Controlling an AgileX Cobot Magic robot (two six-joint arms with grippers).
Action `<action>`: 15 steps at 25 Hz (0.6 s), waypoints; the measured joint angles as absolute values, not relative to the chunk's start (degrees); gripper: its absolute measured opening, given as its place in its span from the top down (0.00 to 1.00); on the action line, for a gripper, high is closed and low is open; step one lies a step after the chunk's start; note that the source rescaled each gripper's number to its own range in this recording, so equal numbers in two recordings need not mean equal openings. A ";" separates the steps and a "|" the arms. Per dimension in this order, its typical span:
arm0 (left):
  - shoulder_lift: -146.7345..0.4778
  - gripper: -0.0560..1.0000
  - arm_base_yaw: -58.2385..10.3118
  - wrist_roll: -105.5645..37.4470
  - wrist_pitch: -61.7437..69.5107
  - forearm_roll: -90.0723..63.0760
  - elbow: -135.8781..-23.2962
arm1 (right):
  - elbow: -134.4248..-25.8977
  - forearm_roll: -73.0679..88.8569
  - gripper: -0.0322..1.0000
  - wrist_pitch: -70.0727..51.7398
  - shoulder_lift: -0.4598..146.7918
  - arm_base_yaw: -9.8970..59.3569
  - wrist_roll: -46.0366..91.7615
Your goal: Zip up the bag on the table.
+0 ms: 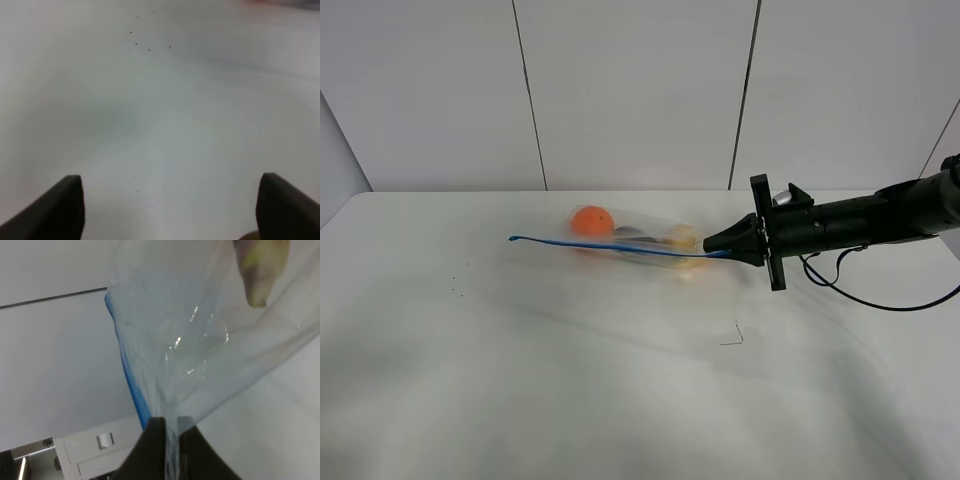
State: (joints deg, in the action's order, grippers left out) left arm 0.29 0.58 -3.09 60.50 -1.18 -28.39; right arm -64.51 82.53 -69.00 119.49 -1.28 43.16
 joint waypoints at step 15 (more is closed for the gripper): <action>0.29 0.00 0.58 -3.09 60.50 -1.18 -28.39 | -85.07 37.91 0.10 -69.56 118.87 -1.28 17.23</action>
State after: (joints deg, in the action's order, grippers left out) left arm 0.29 0.58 -3.09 60.50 -1.18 -28.39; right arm -85.07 37.91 -69.56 118.87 -1.28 17.23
